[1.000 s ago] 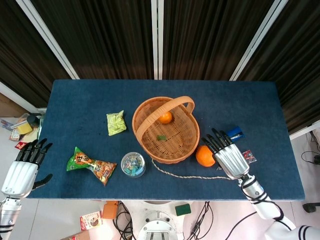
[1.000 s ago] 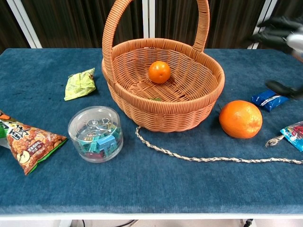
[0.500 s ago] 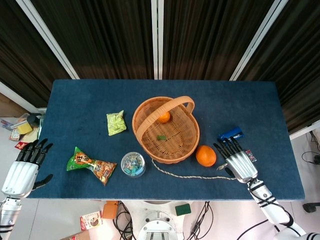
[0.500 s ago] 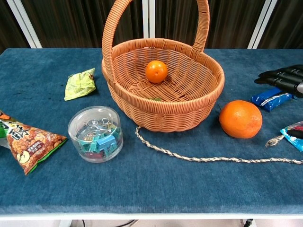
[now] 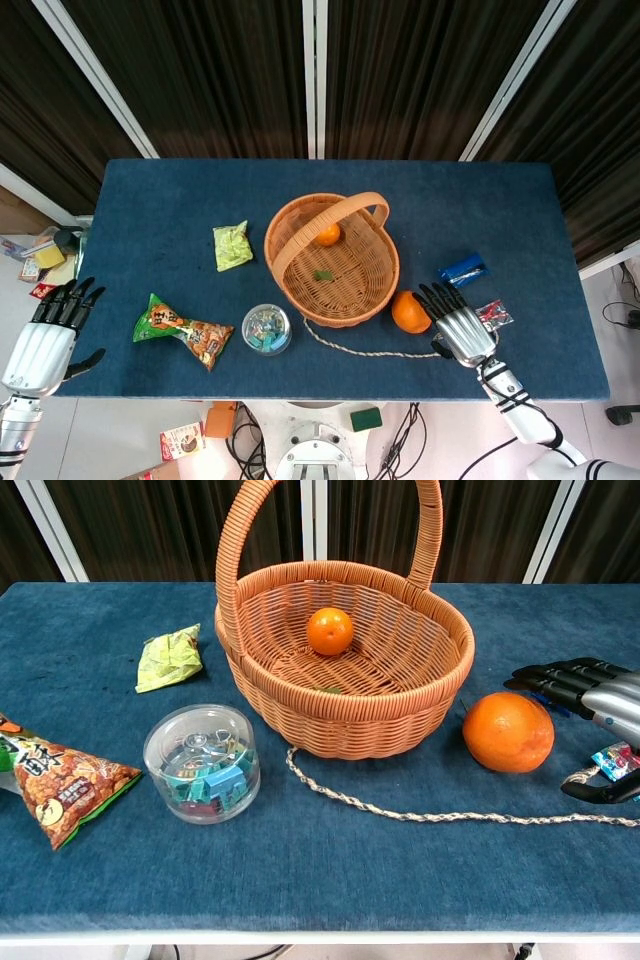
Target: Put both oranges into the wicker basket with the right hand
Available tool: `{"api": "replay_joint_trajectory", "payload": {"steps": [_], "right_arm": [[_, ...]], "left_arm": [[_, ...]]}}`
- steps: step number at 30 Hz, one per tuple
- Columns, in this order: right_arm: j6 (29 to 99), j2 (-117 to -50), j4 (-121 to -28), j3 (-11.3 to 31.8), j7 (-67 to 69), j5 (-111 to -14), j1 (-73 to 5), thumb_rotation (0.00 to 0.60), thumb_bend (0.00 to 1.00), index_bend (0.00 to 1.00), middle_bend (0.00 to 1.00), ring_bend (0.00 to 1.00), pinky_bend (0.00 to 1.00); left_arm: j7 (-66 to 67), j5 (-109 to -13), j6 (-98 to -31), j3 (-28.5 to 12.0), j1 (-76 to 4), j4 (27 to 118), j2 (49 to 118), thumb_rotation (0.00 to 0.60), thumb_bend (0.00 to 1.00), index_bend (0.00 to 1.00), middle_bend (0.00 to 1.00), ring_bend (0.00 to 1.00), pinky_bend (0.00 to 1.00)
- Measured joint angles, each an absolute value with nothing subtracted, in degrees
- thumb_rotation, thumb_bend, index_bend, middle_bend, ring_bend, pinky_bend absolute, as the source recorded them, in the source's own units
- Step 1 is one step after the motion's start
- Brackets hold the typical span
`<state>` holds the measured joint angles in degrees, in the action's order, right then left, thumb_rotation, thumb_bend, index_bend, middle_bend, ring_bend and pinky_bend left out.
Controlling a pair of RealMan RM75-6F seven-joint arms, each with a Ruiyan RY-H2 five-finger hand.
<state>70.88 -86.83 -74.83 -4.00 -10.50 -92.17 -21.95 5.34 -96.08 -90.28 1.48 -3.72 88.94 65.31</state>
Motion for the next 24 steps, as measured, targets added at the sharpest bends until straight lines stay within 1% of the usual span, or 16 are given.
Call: {"api": "replay_joint_trajectory", "payload": {"steps": [3,7,18,24], "right_arm": [[71.09,-88.42,-73.23,-3.8,-8.91,-92.64,-21.99,0.6,0.25,0.0,0.0,0.0,0.06],[72.03,-90.61,-70.62,-3.4,-7.82,-93.21,-21.85,0.6,0.28,0.0,0.0,0.0,0.08],[72.38,-94.62,-66.4,-2.6,-6.71,-93.11,-21.51,0.6,0.29,0.0,0.0,0.0,0.12],[72.34,-96.03,-65.03,-2.06,-7.04,-92.72,-21.45,0.6,0.33,0.0,0.03,0.0,0.18]], "left_arm": [[5.46,-96.21,-90.26,1.54,-3.73,88.94,65.34,0.6,0.13,0.1,0.02,0.0,0.11],[5.43,-96.23,-90.34,1.55,-3.7,88.97,65.33,0.6,0.13,0.1,0.02,0.0,0.11],[5.11,-96.3,-90.34,1.58,-3.73,88.86,65.25,0.6,0.13,0.1,0.02,0.0,0.11],[4.93,-96.39,-90.51,1.6,-3.67,88.79,65.22,0.6,0.13,0.1,0.03,0.0,0.11]]}}
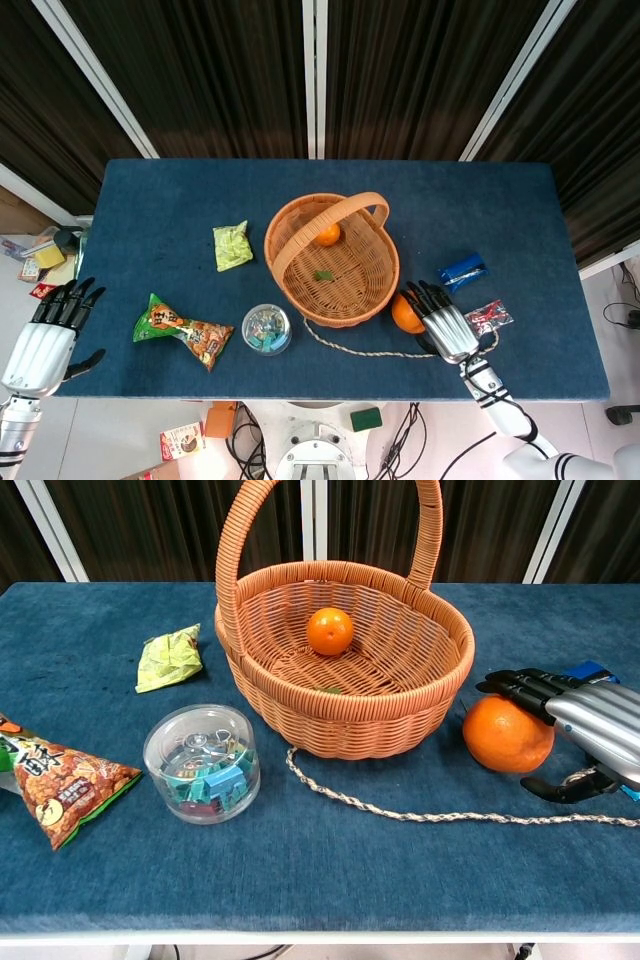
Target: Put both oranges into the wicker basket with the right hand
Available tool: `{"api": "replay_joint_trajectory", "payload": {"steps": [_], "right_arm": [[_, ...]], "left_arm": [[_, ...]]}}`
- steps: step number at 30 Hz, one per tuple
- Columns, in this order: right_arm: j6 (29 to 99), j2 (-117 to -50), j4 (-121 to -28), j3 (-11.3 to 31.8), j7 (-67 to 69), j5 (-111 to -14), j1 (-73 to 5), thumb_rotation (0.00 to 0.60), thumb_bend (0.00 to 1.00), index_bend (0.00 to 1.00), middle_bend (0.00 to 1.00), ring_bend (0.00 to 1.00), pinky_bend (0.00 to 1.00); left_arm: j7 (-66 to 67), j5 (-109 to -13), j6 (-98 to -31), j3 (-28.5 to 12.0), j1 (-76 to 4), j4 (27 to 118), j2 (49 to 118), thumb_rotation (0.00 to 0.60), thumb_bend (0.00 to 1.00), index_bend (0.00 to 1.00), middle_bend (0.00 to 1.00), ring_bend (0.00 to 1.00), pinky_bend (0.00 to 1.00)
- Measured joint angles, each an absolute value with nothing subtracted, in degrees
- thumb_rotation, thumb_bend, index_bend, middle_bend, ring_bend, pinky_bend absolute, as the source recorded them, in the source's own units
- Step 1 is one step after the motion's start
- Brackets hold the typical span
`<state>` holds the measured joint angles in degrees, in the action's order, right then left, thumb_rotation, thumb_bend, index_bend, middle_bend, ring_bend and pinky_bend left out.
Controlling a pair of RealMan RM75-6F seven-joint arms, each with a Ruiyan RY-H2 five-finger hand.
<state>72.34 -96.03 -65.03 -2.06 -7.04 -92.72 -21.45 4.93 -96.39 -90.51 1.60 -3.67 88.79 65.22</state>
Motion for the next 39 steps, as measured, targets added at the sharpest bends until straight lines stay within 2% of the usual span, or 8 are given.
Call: {"api": "replay_joint_trajectory", "payload": {"steps": [5,8,10,12,17,25,28,39], "right_arm": [[73.46,-97.29,-63.68,-1.46,-7.49,-92.76,-21.32,0.6,0.37,0.02,0.09,0.01,0.24],[74.37,-98.0,-62.73,-1.22,-7.38,-93.0,-21.19,0.6,0.39,0.16,0.14,0.06,0.3],[74.95,-98.27,-62.19,-1.17,-7.19,-93.3,-21.13,0.6,0.4,0.28,0.19,0.08,0.31],[75.5,-98.44,-61.62,-1.18,-7.07,-93.62,-21.04,0.6,0.4,0.35,0.23,0.09,0.31],[76.98,-98.18,-61.2,-1.14,-6.39,-94.1,-20.7,0.6,0.4,0.46,0.28,0.13,0.32],[80.89,-96.36,-62.31,-0.76,-4.31,-95.43,-20.16,0.6,0.4,0.55,0.33,0.22,0.4],[83.15,-94.93,-63.78,-0.48,-3.3,-96.23,-19.89,0.6,0.4,0.55,0.34,0.23,0.42],[90.79,-86.69,-77.7,2.05,-6.2,-100.9,-19.85,0.6,0.4,0.56,0.4,0.27,0.43]], "left_arm": [[5.01,-96.41,-90.43,1.62,-3.7,88.78,65.25,0.6,0.13,0.1,0.02,0.0,0.11],[4.96,-96.37,-90.39,1.6,-3.72,88.78,65.23,0.6,0.13,0.1,0.02,0.0,0.11],[4.94,-96.31,-90.33,1.58,-3.74,88.79,65.21,0.6,0.13,0.1,0.02,0.0,0.11],[4.95,-96.33,-90.32,1.59,-3.76,88.81,65.19,0.6,0.13,0.1,0.02,0.0,0.11],[4.97,-96.38,-90.27,1.65,-3.76,88.82,65.18,0.6,0.13,0.1,0.02,0.0,0.11],[5.34,-96.57,-90.17,1.78,-3.78,88.91,65.25,0.6,0.13,0.1,0.02,0.0,0.12],[5.43,-96.69,-90.17,1.84,-3.79,88.95,65.27,0.6,0.13,0.11,0.02,0.0,0.12],[5.1,-96.52,-90.42,1.73,-3.68,89.06,65.14,0.6,0.13,0.1,0.02,0.0,0.12]]}}
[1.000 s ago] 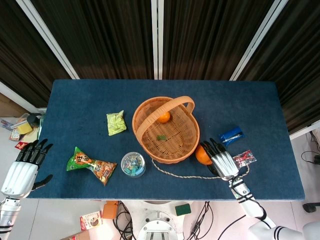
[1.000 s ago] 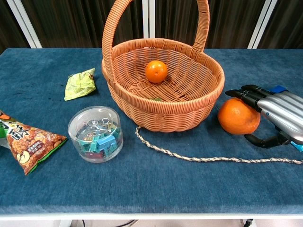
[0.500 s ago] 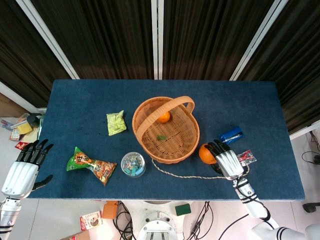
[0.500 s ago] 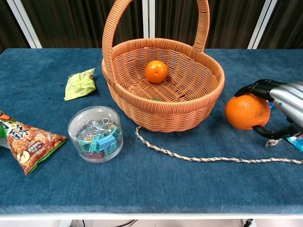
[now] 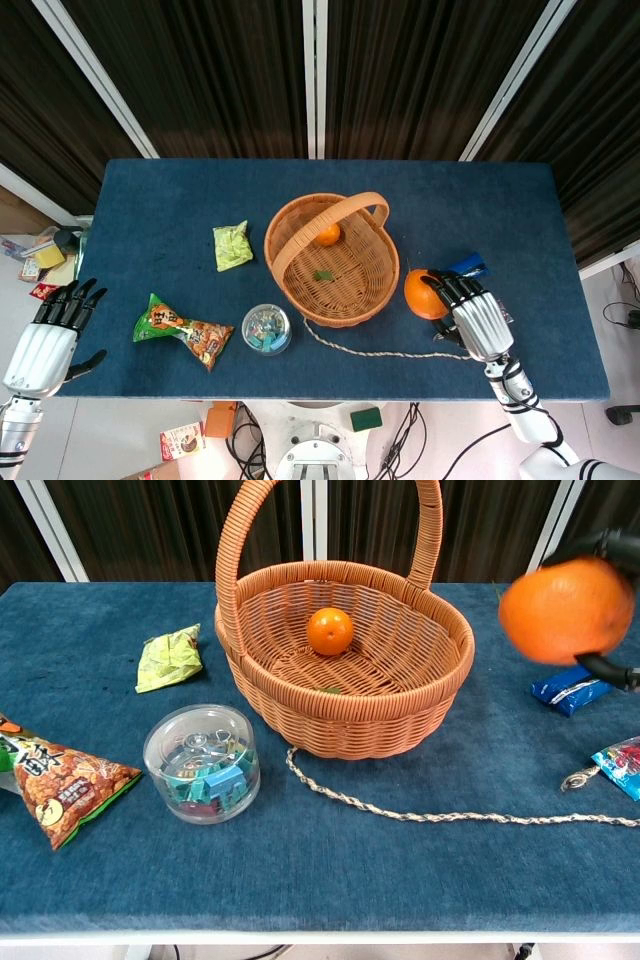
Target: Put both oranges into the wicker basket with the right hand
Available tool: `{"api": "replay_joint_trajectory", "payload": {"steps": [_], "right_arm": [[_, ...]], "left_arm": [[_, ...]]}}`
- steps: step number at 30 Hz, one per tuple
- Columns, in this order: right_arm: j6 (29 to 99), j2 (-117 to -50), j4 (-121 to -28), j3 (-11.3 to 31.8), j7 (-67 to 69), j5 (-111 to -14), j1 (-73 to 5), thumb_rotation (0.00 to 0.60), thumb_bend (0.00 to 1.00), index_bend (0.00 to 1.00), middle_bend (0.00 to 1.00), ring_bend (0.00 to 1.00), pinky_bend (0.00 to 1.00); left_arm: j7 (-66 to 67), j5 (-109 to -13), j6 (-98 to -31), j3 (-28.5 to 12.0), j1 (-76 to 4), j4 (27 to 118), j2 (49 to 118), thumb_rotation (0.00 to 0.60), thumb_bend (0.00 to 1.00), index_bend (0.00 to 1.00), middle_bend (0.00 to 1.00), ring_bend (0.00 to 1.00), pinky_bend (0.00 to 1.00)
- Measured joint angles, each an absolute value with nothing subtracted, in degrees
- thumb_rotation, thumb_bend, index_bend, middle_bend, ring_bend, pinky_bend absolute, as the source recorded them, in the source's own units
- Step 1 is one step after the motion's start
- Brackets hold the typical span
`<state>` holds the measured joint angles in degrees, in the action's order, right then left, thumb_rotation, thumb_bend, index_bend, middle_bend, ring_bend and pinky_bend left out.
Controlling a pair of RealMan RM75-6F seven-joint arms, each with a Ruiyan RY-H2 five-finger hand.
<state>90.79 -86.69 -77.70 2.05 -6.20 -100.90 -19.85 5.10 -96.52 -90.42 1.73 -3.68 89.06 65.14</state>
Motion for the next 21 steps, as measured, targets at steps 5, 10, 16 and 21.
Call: {"api": "replay_joint_trajectory", "payload": {"steps": [5,10,16,21], "right_arm": [[88.94,-83.52,-86.56,4.45,-11.29,-101.33,-21.89,0.6,0.4,0.57,0.41,0.27,0.43],[80.14,-82.37,-92.78,6.47,-14.52,-96.86,-25.01,0.6,0.41,0.57,0.41,0.26,0.43],[70.64,-85.08,-94.9,9.53,-25.38,-90.84,-30.51,0.6,0.41,0.57,0.4,0.26,0.43],[64.5,-91.66,-92.38,12.19,-34.06,-84.77,-35.74,0.6,0.41,0.57,0.39,0.26,0.43]], "left_arm": [[5.07,-96.58,-90.51,1.75,-3.64,89.07,65.13,0.6,0.13,0.1,0.02,0.0,0.12],[4.69,-96.67,-90.76,1.77,-3.55,89.0,64.98,0.6,0.13,0.1,0.03,0.0,0.12],[4.03,-96.22,-90.71,1.5,-3.6,88.77,64.82,0.6,0.13,0.1,0.02,0.0,0.12],[3.36,-96.16,-90.88,1.43,-3.57,88.59,64.66,0.6,0.13,0.1,0.02,0.0,0.12]]}}
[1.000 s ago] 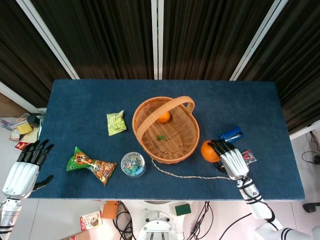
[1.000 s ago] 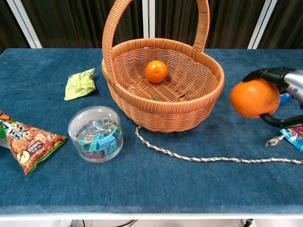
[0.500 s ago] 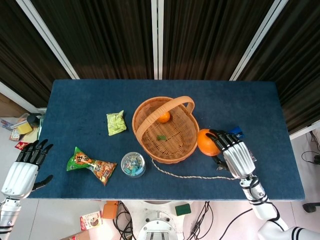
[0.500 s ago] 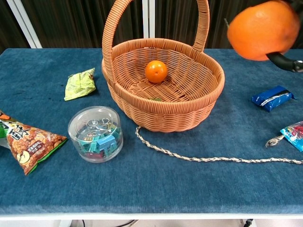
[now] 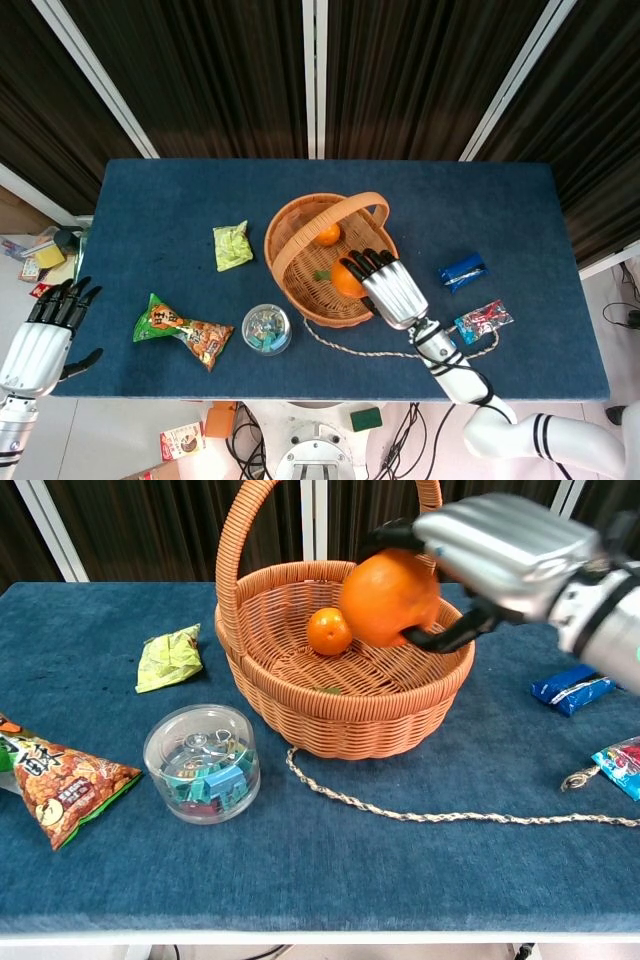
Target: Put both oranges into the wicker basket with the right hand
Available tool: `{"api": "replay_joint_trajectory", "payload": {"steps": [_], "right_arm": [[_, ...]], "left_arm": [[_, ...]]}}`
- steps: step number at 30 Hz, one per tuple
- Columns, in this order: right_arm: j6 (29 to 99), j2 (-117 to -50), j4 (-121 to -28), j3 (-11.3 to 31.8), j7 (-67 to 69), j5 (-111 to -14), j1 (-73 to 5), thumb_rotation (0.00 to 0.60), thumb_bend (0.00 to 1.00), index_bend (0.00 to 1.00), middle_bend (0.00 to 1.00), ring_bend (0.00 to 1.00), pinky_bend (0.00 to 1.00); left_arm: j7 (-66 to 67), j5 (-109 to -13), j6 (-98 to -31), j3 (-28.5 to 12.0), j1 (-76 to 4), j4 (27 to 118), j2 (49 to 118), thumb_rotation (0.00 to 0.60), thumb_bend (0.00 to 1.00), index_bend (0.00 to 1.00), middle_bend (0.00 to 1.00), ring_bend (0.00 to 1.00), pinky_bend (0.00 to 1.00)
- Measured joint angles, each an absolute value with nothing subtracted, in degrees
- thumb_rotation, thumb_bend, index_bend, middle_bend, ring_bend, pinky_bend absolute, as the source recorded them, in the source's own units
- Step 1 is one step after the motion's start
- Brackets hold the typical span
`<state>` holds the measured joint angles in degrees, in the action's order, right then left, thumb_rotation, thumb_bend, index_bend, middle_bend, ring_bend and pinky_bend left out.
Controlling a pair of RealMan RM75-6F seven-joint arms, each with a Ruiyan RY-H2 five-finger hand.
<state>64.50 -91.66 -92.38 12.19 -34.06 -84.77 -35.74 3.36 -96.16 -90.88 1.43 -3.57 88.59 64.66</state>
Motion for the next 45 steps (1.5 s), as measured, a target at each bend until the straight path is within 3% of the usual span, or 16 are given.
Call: {"api": "replay_joint_trajectory", "payload": {"steps": [12,15,19,22,25,37,45], "right_arm": [[58.88,-103.74,-80.19,15.57,-47.6,-73.24,-44.02,0.6,0.41,0.55,0.35,0.25,0.44],[58.68,-104.53,-78.94,15.46,-48.41,-72.39,-44.86,0.6,0.39,0.46,0.29,0.23,0.4],[58.56,-103.83,-79.15,14.84,-48.18,-71.97,-45.13,0.6,0.36,0.23,0.14,0.08,0.24],[58.43,-102.86,-80.24,14.53,-48.23,-71.6,-45.27,0.6,0.33,0.07,0.04,0.0,0.14],[58.51,-101.72,-81.9,14.28,-48.47,-71.08,-45.29,0.6,0.32,0.01,0.0,0.0,0.1],[63.07,-91.76,-93.53,12.71,-48.18,-72.55,-42.68,0.6,0.3,0.0,0.0,0.0,0.08],[75.3,-77.47,-101.19,7.78,-36.1,-82.43,-32.68,0.6,0.29,0.0,0.0,0.0,0.08]], "left_arm": [[1.8,-96.08,-91.08,1.34,-3.58,88.14,64.26,0.6,0.13,0.1,0.02,0.0,0.12],[1.57,-96.07,-91.01,1.36,-3.6,88.04,64.21,0.6,0.13,0.11,0.02,0.0,0.12],[1.56,-96.23,-90.98,1.42,-3.65,88.01,64.19,0.6,0.13,0.1,0.02,0.0,0.12],[1.79,-96.36,-90.94,1.49,-3.67,88.02,64.26,0.6,0.13,0.1,0.02,0.0,0.12],[2.13,-96.36,-90.8,1.5,-3.72,88.07,64.35,0.6,0.13,0.1,0.02,0.0,0.12],[3.83,-96.29,-90.26,1.59,-3.85,88.6,64.78,0.6,0.13,0.1,0.02,0.0,0.12],[4.38,-96.18,-90.44,1.55,-3.69,88.99,64.89,0.6,0.13,0.1,0.02,0.0,0.12]]}}
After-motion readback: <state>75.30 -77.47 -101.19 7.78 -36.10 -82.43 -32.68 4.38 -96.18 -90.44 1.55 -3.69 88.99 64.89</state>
